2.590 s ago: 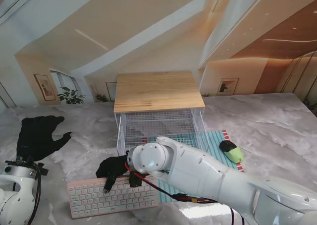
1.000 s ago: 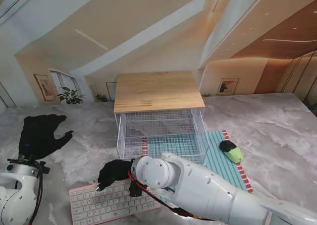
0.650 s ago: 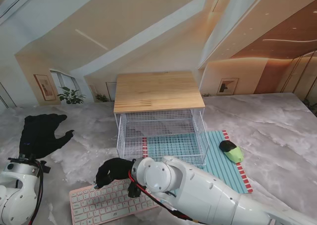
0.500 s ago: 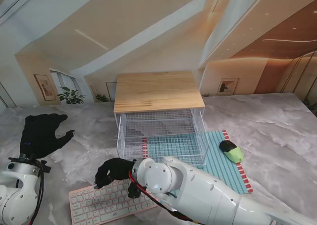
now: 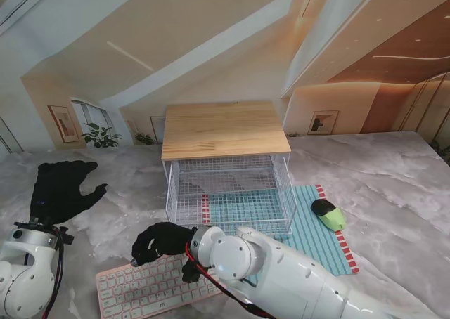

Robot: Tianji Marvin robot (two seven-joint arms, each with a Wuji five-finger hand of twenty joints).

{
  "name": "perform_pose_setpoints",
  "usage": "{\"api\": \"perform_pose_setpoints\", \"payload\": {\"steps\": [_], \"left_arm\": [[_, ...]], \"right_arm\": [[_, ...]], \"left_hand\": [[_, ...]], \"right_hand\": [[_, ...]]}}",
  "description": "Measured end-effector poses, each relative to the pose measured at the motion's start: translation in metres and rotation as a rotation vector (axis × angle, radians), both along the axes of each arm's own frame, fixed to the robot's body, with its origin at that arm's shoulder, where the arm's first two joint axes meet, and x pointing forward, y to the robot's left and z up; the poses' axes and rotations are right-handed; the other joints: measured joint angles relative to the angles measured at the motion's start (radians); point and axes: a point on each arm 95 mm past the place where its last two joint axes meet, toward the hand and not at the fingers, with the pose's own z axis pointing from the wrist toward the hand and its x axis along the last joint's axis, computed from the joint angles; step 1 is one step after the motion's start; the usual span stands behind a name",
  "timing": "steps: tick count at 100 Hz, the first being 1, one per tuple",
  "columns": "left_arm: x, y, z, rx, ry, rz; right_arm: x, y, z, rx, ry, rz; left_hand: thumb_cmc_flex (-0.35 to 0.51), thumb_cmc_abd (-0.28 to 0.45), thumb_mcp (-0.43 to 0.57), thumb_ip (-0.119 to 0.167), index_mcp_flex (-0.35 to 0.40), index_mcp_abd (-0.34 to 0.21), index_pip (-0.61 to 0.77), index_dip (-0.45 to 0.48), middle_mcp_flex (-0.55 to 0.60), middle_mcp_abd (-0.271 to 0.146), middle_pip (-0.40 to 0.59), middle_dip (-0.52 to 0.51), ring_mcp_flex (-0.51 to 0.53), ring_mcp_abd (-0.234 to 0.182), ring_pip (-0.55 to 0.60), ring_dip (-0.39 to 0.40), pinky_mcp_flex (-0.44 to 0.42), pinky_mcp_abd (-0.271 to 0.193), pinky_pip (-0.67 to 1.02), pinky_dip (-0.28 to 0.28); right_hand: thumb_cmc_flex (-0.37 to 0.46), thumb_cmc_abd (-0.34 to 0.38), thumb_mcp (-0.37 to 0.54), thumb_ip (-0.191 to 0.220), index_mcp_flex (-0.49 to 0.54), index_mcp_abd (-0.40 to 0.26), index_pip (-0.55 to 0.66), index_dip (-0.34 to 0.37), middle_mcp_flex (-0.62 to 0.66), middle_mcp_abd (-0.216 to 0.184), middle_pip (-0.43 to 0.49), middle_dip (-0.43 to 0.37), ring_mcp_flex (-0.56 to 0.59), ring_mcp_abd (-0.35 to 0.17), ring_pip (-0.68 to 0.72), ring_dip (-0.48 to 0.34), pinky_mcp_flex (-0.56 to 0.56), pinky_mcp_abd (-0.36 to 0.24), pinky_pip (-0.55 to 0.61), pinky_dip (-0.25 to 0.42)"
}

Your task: Unroll the mouse pad and set up the keyboard and mouse from the tabletop organizer

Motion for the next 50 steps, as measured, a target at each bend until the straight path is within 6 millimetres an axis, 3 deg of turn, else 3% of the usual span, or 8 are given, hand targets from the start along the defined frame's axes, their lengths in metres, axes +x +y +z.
{"api": "perform_pose_setpoints", "payload": {"steps": [13, 50], "left_arm": [[0.0, 0.0, 0.0, 0.0, 0.0, 0.0], [0.0, 0.0, 0.0, 0.0, 0.0, 0.0]], "right_arm": [[-0.002, 0.0, 0.003, 0.007, -0.008, 0.004], [-0.006, -0.003, 0.011, 0.054, -0.019, -0.001]], "left_hand": [[0.0, 0.0, 0.0, 0.0, 0.0, 0.0, 0.0, 0.0, 0.0, 0.0, 0.0, 0.0, 0.0, 0.0, 0.0, 0.0, 0.0, 0.0, 0.0, 0.0], [0.0, 0.0, 0.0, 0.0, 0.0, 0.0, 0.0, 0.0, 0.0, 0.0, 0.0, 0.0, 0.0, 0.0, 0.0, 0.0, 0.0, 0.0, 0.0, 0.0]], "right_hand": [[0.0, 0.0, -0.01, 0.0, 0.0, -0.009, 0.001, 0.0, 0.0, -0.001, -0.004, -0.001, -0.013, -0.026, -0.02, -0.003, -0.024, 0.0, -0.007, 0.0], [-0.012, 0.011, -0.021, 0.001, 0.0, -0.024, 0.014, -0.01, 0.011, -0.004, -0.016, -0.001, -0.062, -0.035, -0.024, -0.003, -0.064, 0.0, -0.024, 0.0]]}}
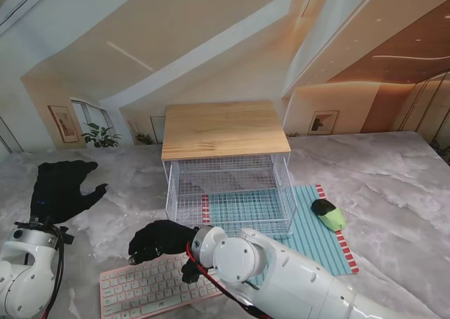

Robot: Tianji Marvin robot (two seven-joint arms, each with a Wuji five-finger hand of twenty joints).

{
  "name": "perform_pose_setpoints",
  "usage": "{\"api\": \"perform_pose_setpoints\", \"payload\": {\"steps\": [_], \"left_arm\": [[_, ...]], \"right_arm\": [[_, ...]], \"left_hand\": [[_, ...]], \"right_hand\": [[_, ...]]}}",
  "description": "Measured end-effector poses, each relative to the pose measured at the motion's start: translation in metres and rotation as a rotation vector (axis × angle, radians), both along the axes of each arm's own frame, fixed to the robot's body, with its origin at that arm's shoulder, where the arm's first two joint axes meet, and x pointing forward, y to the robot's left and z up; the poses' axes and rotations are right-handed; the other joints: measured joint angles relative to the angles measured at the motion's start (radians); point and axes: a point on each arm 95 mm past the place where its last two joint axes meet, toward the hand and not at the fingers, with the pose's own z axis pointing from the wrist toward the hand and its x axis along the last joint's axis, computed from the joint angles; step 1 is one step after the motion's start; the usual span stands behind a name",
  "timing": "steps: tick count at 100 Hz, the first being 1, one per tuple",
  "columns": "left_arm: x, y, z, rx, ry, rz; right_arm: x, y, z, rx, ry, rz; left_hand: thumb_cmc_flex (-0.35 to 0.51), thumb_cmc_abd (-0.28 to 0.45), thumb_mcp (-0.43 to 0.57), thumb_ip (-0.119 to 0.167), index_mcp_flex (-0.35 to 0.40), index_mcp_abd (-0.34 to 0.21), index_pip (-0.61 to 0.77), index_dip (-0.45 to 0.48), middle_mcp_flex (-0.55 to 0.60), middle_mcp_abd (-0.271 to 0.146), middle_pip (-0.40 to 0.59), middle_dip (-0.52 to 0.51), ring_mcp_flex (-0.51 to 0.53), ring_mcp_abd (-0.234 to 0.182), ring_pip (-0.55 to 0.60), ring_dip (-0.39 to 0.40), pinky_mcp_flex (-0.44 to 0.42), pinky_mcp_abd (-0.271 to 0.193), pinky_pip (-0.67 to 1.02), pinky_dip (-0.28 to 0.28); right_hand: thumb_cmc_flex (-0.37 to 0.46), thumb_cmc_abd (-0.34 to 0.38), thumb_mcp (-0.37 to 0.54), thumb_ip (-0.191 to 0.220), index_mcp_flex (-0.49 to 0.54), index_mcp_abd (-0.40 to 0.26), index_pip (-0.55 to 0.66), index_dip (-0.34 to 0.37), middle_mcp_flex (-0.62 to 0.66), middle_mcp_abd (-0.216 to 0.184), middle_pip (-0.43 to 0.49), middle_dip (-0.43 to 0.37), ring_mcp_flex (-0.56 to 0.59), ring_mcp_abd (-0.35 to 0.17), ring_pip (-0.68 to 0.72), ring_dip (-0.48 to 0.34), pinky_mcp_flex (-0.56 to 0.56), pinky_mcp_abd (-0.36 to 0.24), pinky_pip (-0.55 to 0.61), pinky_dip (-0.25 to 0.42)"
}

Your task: Unroll the mouse pad and set up the keyboard and mouse from the tabletop organizer

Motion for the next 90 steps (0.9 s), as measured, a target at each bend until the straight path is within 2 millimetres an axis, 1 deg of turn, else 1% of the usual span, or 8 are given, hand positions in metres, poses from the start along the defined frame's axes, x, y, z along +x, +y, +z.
{"api": "perform_pose_setpoints", "payload": {"steps": [6, 20, 31, 45, 56, 60, 71, 90], "left_arm": [[0.0, 0.0, 0.0, 0.0, 0.001, 0.0], [0.0, -0.001, 0.0, -0.001, 0.002, -0.001], [0.0, -0.002, -0.001, -0.004, 0.004, -0.002], [0.001, -0.003, 0.0, -0.007, 0.003, -0.003], [0.002, -0.004, -0.001, -0.008, 0.005, -0.006], [0.002, -0.004, 0.0, -0.008, 0.005, -0.006], [0.003, -0.006, 0.0, -0.012, 0.007, -0.009], [0.006, -0.009, 0.001, -0.014, 0.014, -0.015]], "right_arm": [[-0.003, -0.003, 0.005, 0.022, -0.004, 0.0], [-0.009, -0.014, 0.016, 0.069, -0.022, -0.004], [-0.012, -0.026, 0.023, 0.08, -0.039, -0.009], [-0.018, -0.042, 0.036, 0.073, -0.074, -0.023], [-0.018, -0.054, 0.039, 0.065, -0.089, -0.044], [-0.017, -0.059, 0.039, 0.054, -0.098, -0.054], [-0.015, -0.075, 0.036, 0.017, -0.107, -0.073], [-0.014, -0.102, 0.03, -0.055, -0.131, -0.108]], "left_hand": [[0.0, 0.0, 0.0, 0.0, 0.0, 0.0, 0.0, 0.0, 0.0, 0.0, 0.0, 0.0, 0.0, 0.0, 0.0, 0.0, 0.0, 0.0, 0.0, 0.0], [0.0, 0.0, 0.0, 0.0, 0.0, 0.0, 0.0, 0.0, 0.0, 0.0, 0.0, 0.0, 0.0, 0.0, 0.0, 0.0, -0.001, 0.0, 0.0, 0.0], [0.0, 0.0, 0.0, 0.0, 0.0, 0.0, 0.0, 0.0, 0.0, 0.0, 0.0, 0.0, 0.0, 0.0, 0.0, 0.0, -0.001, 0.0, 0.0, 0.0], [0.0, 0.0, 0.0, 0.0, 0.001, 0.0, 0.0, 0.0, 0.0, 0.0, 0.0, 0.0, 0.0, 0.0, 0.0, 0.0, -0.001, 0.0, 0.0, 0.0], [0.0, 0.0, 0.0, 0.0, 0.001, 0.0, 0.0, 0.0, 0.0, 0.0, 0.0, 0.0, 0.0, 0.0, 0.0, 0.0, -0.001, 0.0, 0.0, 0.0], [0.0, 0.0, 0.0, 0.0, 0.001, 0.0, 0.0, 0.0, 0.0, 0.0, 0.0, 0.0, 0.0, 0.0, 0.0, 0.0, -0.001, 0.0, 0.0, 0.0], [0.0, 0.0, 0.0, 0.0, 0.001, 0.0, 0.0, 0.0, 0.0, 0.0, 0.0, 0.0, 0.0, 0.0, 0.0, 0.0, -0.001, 0.0, 0.0, 0.0], [0.0, 0.0, 0.0, 0.0, 0.001, 0.0, 0.0, 0.0, 0.0, 0.0, 0.0, 0.0, 0.0, 0.0, 0.0, 0.0, -0.001, 0.0, 0.0, 0.0]], "right_hand": [[0.0, 0.0, 0.0, 0.0, 0.0, -0.004, 0.008, 0.0, 0.003, 0.0, -0.004, 0.0, 0.002, 0.0, 0.003, 0.0, 0.019, 0.0, 0.004, 0.0], [0.0, 0.0, 0.0, 0.0, 0.001, -0.013, 0.029, 0.0, 0.039, -0.001, -0.005, 0.0, 0.097, 0.0, 0.06, 0.007, 0.107, 0.0, 0.061, 0.0], [0.0, 0.04, -0.003, 0.0, 0.004, -0.013, 0.051, 0.01, 0.072, 0.003, -0.004, 0.0, 0.157, 0.0, 0.113, 0.028, 0.181, 0.0, 0.111, 0.024], [0.002, 0.076, -0.011, 0.007, 0.087, -0.013, 0.088, 0.021, 0.167, 0.017, 0.005, 0.0, 0.236, 0.007, 0.187, 0.053, 0.268, -0.012, 0.17, 0.051], [0.057, 0.096, 0.029, 0.013, 0.125, -0.014, 0.113, 0.036, 0.231, 0.02, 0.018, 0.0, 0.301, 0.01, 0.254, 0.064, 0.322, -0.02, 0.211, 0.063], [0.079, 0.092, 0.062, 0.006, 0.125, -0.014, 0.147, 0.008, 0.257, 0.029, 0.024, -0.006, 0.322, 0.017, 0.273, 0.065, 0.338, -0.02, 0.228, 0.064], [0.097, 0.089, 0.087, -0.01, 0.135, -0.014, 0.233, -0.054, 0.303, 0.032, 0.034, -0.008, 0.347, 0.02, 0.309, 0.065, 0.374, -0.02, 0.255, 0.076], [0.11, 0.071, 0.094, -0.026, 0.175, -0.016, 0.292, -0.074, 0.349, 0.042, 0.042, -0.008, 0.391, 0.03, 0.337, 0.065, 0.408, -0.015, 0.289, 0.088]]}}
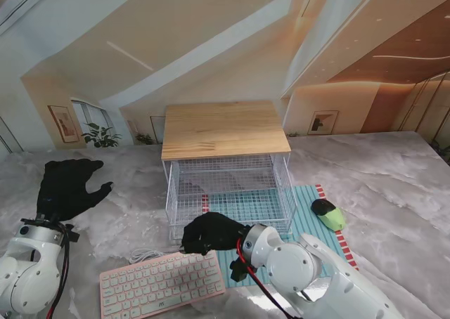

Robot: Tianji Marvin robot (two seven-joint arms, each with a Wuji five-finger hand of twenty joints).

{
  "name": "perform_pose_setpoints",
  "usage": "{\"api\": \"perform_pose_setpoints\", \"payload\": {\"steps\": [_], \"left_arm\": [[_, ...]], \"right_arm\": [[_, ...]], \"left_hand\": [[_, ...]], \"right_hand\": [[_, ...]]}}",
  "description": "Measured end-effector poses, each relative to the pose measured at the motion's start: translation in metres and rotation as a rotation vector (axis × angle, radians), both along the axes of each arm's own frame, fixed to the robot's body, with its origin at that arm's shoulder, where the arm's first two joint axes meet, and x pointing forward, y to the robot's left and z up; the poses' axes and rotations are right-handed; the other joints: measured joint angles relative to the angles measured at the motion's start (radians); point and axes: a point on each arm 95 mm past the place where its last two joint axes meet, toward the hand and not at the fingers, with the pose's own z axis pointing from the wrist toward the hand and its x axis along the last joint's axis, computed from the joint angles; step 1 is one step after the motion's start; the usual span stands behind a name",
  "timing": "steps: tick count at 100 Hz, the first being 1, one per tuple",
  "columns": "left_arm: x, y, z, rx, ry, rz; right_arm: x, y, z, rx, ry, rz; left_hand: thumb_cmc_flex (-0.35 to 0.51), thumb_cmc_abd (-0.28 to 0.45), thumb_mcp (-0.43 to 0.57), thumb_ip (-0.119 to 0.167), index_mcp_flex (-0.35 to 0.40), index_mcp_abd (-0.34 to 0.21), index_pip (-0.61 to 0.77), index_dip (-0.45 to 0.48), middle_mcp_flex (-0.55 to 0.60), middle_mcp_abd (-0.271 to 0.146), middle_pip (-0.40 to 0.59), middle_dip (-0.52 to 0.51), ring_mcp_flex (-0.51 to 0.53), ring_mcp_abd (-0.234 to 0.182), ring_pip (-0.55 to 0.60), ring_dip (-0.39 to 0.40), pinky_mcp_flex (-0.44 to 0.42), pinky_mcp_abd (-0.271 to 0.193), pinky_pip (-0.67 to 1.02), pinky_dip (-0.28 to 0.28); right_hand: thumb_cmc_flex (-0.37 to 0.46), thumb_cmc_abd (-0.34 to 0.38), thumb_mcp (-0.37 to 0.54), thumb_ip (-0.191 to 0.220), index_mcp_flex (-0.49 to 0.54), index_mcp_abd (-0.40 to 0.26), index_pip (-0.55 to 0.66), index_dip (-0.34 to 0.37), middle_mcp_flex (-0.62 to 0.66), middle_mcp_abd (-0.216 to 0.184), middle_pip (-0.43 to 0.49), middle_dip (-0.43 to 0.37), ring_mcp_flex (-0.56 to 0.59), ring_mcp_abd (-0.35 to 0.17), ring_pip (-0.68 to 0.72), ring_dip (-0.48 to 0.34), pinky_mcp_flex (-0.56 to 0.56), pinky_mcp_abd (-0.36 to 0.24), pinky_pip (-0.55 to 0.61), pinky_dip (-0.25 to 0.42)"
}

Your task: Unroll the mouse pad and set up the keyboard and mouse from the tabletop organizer

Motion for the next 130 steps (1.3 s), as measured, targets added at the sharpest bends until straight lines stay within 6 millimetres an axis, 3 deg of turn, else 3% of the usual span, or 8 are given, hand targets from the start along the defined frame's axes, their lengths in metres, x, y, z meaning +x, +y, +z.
{"api": "perform_pose_setpoints", "payload": {"steps": [40, 79, 109, 130], "left_arm": [[0.005, -0.005, 0.001, -0.009, 0.025, -0.013], [0.007, -0.008, 0.001, -0.018, 0.056, -0.019], [0.007, -0.008, 0.001, -0.018, 0.054, -0.019], [0.006, -0.008, 0.002, -0.018, 0.051, -0.019]], "right_arm": [[0.003, -0.035, -0.017, -0.097, 0.007, -0.08], [0.008, -0.047, -0.038, -0.198, 0.002, -0.116], [0.009, -0.048, -0.05, -0.259, -0.036, -0.127], [0.01, -0.048, -0.058, -0.265, -0.038, -0.137]], "left_hand": [[0.0, 0.0, 0.0, 0.0, 0.0, 0.0, 0.0, 0.0, 0.0, 0.0, -0.001, 0.0, 0.0, 0.0, 0.0, 0.0, 0.0, 0.0, 0.0, 0.0], [0.0, 0.001, 0.0, 0.0, 0.001, 0.0, -0.012, -0.005, 0.0, 0.0, -0.012, -0.002, 0.0, 0.0, -0.009, -0.002, 0.0, 0.0, 0.0, 0.0], [0.0, 0.001, 0.0, 0.0, 0.002, 0.0, -0.014, -0.011, 0.0, 0.0, -0.012, -0.002, 0.0, 0.0, -0.012, -0.003, 0.0, 0.0, 0.0, 0.0], [0.0, 0.001, 0.0, 0.0, 0.002, 0.0, -0.014, -0.011, 0.0, 0.0, -0.012, -0.002, 0.0, 0.0, -0.012, -0.003, 0.0, 0.0, -0.001, 0.0]], "right_hand": [[0.0, 0.0, 0.0, -0.002, 0.01, 0.001, 0.005, -0.02, 0.011, 0.001, -0.007, 0.0, 0.01, 0.002, -0.002, 0.0, 0.012, 0.004, 0.002, 0.001], [0.0, 0.001, -0.001, -0.002, 0.01, 0.005, -0.048, -0.075, 0.01, 0.001, -0.077, -0.027, 0.009, 0.002, -0.126, -0.048, -0.013, 0.005, -0.074, -0.039], [0.0, 0.044, -0.002, 0.008, 0.01, 0.017, -0.126, -0.1, -0.023, 0.0, -0.14, -0.043, -0.046, 0.004, -0.255, -0.078, -0.115, 0.008, -0.181, -0.077], [0.0, 0.085, -0.005, 0.024, 0.009, 0.017, -0.194, -0.102, -0.098, -0.014, -0.171, -0.05, -0.161, 0.004, -0.339, -0.1, -0.237, 0.013, -0.253, -0.1]]}}
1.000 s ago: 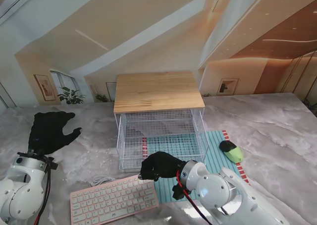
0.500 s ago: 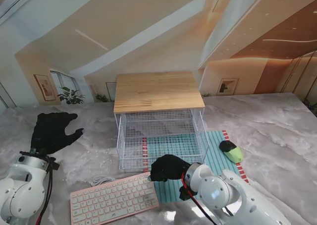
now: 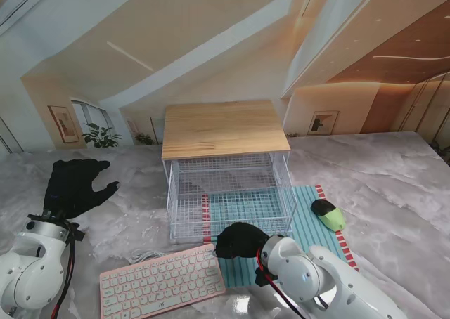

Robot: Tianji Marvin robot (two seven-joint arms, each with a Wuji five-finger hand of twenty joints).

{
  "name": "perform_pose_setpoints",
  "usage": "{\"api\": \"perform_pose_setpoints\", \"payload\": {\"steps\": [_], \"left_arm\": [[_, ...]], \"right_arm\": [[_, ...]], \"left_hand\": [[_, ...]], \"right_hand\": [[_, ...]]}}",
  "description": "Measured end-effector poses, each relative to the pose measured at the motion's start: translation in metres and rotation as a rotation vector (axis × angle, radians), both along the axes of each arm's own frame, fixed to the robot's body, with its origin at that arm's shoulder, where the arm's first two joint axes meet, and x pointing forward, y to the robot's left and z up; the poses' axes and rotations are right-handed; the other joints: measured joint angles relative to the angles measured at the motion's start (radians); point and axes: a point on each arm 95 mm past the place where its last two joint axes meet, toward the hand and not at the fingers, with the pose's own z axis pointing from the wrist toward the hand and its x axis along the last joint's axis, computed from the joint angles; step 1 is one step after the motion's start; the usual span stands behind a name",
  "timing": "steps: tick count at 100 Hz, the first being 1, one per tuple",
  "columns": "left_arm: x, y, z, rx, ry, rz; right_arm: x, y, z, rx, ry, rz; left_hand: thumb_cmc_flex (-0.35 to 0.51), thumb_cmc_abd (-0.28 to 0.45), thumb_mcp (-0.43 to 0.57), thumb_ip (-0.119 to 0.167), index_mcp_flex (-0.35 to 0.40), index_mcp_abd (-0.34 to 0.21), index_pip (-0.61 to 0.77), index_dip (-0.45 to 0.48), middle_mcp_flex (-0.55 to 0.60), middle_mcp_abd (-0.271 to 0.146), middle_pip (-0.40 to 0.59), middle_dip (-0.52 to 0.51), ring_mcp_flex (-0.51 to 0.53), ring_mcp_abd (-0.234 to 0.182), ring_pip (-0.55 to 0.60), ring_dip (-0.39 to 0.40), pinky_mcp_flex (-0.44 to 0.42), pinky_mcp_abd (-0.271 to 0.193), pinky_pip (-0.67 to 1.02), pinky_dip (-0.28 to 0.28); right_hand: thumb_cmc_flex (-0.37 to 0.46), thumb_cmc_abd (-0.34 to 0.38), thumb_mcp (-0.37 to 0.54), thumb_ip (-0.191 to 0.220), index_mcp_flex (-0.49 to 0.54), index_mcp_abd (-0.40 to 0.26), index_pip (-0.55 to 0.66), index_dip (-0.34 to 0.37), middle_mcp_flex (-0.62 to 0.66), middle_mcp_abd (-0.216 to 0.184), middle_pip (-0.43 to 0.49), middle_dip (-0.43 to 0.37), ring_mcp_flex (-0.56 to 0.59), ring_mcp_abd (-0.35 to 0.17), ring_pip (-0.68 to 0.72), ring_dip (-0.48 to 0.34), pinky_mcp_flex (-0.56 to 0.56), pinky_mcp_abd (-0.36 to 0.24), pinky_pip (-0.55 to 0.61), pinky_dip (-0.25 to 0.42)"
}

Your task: Unroll the mouse pad and set up the keyboard and mouse from the tabletop organizer

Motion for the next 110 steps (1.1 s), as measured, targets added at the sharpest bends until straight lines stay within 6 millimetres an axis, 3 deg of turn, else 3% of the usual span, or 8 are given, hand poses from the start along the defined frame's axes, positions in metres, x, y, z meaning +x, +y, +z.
{"api": "perform_pose_setpoints", "payload": {"steps": [32, 110], "left_arm": [[-0.001, 0.001, 0.0, 0.001, -0.006, 0.003], [-0.004, 0.004, -0.001, 0.004, -0.014, 0.011]], "right_arm": [[0.007, 0.001, -0.002, 0.009, -0.031, -0.025], [0.036, 0.015, 0.001, -0.012, -0.104, -0.053]], "left_hand": [[0.0, 0.0, 0.0, 0.0, 0.0, 0.0, 0.0, 0.0, 0.0, 0.0, 0.0, 0.0, 0.0, 0.0, 0.0, 0.0, 0.0, 0.0, -0.001, 0.0], [0.0, 0.0, 0.0, 0.0, 0.0, 0.0, 0.0, 0.0, 0.0, 0.0, 0.0, 0.0, 0.0, 0.0, 0.0, -0.008, 0.0, 0.0, -0.009, 0.0]], "right_hand": [[0.0, 0.021, -0.016, 0.01, -0.026, 0.011, -0.05, 0.029, -0.077, -0.013, -0.009, -0.001, -0.108, -0.015, -0.038, -0.007, -0.114, -0.014, -0.024, 0.0], [0.0, 0.021, -0.015, 0.02, -0.031, 0.012, -0.091, 0.063, -0.115, -0.025, 0.002, -0.002, -0.13, -0.034, -0.038, -0.007, -0.149, -0.027, -0.036, -0.001]]}}
